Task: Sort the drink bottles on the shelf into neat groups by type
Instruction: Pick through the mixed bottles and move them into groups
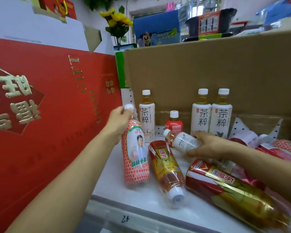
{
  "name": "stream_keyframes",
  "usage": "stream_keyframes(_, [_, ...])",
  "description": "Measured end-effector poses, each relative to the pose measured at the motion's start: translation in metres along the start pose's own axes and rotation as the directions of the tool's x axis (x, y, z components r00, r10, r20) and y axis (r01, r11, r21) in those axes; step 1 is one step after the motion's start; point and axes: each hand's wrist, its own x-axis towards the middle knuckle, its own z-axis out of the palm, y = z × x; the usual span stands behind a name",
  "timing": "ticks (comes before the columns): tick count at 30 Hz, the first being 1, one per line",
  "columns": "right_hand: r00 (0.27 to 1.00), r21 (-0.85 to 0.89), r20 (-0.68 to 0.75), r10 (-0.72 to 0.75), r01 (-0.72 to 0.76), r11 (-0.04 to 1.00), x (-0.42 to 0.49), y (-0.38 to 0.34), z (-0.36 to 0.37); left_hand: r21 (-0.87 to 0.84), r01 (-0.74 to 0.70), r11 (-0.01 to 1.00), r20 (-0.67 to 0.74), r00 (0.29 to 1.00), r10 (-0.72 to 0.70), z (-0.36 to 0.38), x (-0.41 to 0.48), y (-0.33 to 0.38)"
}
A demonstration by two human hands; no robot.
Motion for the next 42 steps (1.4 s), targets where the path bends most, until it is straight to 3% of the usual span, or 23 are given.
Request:
stream_keyframes(3, [0.993, 0.181, -0.1, -0.06, 0.077, 0.981, -0.003, 0.0, -0.006, 0.147, -0.28, 0.949, -0.062, 0.955, 0.291, 0.003, 0.007, 0.013])
stream_keyframes(5, [0.981, 0.308, -0.152, -0.119, 0.161, 0.938, -0.003, -0.002, -0.01, 0.208, -0.356, 0.911, -0.092, 0.92, 0.38, 0.005, 0.01, 0.009])
stream_keyframes(8, [0.956, 0.432, -0.209, -0.204, 0.278, 0.858, -0.003, -0.007, -0.016, 0.185, -0.378, 0.907, -0.112, 0.909, 0.401, 0.007, 0.021, -0.001])
stream_keyframes(11, [0.948, 0.456, -0.222, -0.228, 0.307, 0.835, 0.002, -0.014, -0.012, 0.198, -0.379, 0.904, -0.044, 0.918, 0.395, 0.011, 0.025, -0.001])
stream_keyframes(18, [0.973, 0.502, -0.18, -0.144, 0.217, 0.837, 0.009, -0.013, -0.008, 0.076, -0.249, 0.965, -0.019, 0.968, 0.251, 0.01, -0.014, -0.012])
stream_keyframes(21, [0.98, 0.435, -0.148, -0.13, 0.183, 0.882, -0.007, -0.009, -0.008, 0.211, -0.319, 0.924, -0.013, 0.944, 0.329, 0.014, -0.055, -0.03])
stream_keyframes(24, [0.985, 0.302, -0.099, -0.14, 0.164, 0.939, -0.038, 0.002, -0.007, 0.431, -0.513, 0.743, 0.344, 0.854, 0.39, 0.016, -0.096, -0.042])
stream_keyframes(27, [0.988, 0.134, 0.009, -0.154, 0.151, 0.979, -0.077, 0.012, -0.009, 0.532, -0.718, 0.449, 0.736, 0.655, 0.175, 0.012, -0.114, -0.041])
stream_keyframes(30, [0.982, -0.082, 0.133, -0.138, 0.149, 0.985, -0.111, 0.017, -0.011, 0.513, -0.856, 0.058, 0.857, 0.515, 0.018, 0.025, -0.113, -0.03])
stream_keyframes(33, [0.98, -0.309, 0.141, -0.143, 0.181, 0.934, -0.135, 0.023, -0.01, 0.447, -0.886, -0.124, 0.893, 0.451, 0.0, 0.04, -0.103, -0.022])
stream_keyframes(35, [0.976, -0.394, 0.144, -0.161, 0.206, 0.896, -0.144, 0.03, -0.003, 0.441, -0.888, -0.131, 0.896, 0.444, 0.006, 0.042, -0.097, -0.021])
stream_keyframes(38, [0.978, -0.424, 0.141, -0.151, 0.197, 0.884, -0.147, 0.039, 0.007, 0.483, -0.876, -0.004, 0.859, 0.473, 0.198, 0.036, -0.094, -0.021])
stream_keyframes(40, [0.982, -0.423, 0.121, -0.145, 0.183, 0.888, -0.147, 0.042, 0.01, 0.563, -0.812, 0.152, 0.744, 0.579, 0.334, 0.031, -0.093, -0.018])
stream_keyframes(42, [0.984, -0.432, 0.111, -0.141, 0.175, 0.885, -0.145, 0.043, 0.01, 0.635, -0.678, 0.369, 0.551, 0.733, 0.398, 0.027, -0.091, -0.015])
